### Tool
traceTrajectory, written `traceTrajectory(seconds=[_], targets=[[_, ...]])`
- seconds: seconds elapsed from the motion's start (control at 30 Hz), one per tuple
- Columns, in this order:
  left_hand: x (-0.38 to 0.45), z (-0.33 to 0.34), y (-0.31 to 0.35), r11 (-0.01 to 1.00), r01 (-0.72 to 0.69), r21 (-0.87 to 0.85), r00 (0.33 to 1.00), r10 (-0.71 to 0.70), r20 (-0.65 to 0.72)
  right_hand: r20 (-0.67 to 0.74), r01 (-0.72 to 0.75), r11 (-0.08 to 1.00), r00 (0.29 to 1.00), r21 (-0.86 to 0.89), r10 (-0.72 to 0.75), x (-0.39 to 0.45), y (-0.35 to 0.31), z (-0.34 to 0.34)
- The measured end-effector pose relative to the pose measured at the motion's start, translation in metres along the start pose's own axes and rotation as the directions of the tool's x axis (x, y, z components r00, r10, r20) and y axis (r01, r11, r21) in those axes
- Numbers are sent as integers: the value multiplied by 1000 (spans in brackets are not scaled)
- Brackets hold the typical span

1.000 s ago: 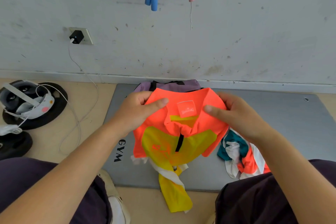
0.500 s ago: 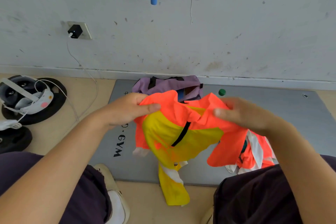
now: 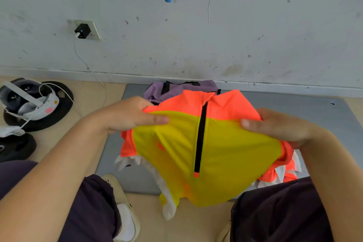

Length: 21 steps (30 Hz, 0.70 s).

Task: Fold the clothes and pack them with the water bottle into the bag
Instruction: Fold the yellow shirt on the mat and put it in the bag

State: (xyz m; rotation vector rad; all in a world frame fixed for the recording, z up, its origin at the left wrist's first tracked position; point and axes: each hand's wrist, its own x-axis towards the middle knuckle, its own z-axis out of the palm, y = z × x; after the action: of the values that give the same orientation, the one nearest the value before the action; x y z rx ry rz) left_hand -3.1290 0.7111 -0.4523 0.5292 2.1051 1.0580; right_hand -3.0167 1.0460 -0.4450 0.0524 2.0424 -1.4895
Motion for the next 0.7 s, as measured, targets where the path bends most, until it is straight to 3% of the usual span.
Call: traceTrajectory(seconds=[0.07, 0.17, 0.33, 0.4, 0.5, 0.6, 0.7], targets=[[1, 2, -2, 985, -12, -171, 999, 6, -32, 19, -50, 984, 998, -174, 54, -3, 2, -4], [5, 11, -5, 977, -17, -214, 991, -12, -136, -96, -99, 933, 993, -346, 70, 3, 10, -6], [7, 10, -2, 973, -41, -225, 982, -3, -191, -203, 27, 999, 979, 30, -20, 4, 10, -6], [3, 4, -2, 991, -24, -133, 996, 12, -86, -317, 34, 999, 948, 4, -31, 8, 10, -5], [1, -2, -7, 977, 25, 213, 992, -51, 113, -356, 1, 993, 933, -119, -43, 11, 9, -2], [3, -3, -14, 939, 56, 338, 998, -54, -16, -176, -94, 936, 984, -341, 35, 8, 6, 0], [4, -6, -20, 976, -6, 219, 996, 24, -82, -188, -150, 886, 979, -439, 72, 4, 7, -3]])
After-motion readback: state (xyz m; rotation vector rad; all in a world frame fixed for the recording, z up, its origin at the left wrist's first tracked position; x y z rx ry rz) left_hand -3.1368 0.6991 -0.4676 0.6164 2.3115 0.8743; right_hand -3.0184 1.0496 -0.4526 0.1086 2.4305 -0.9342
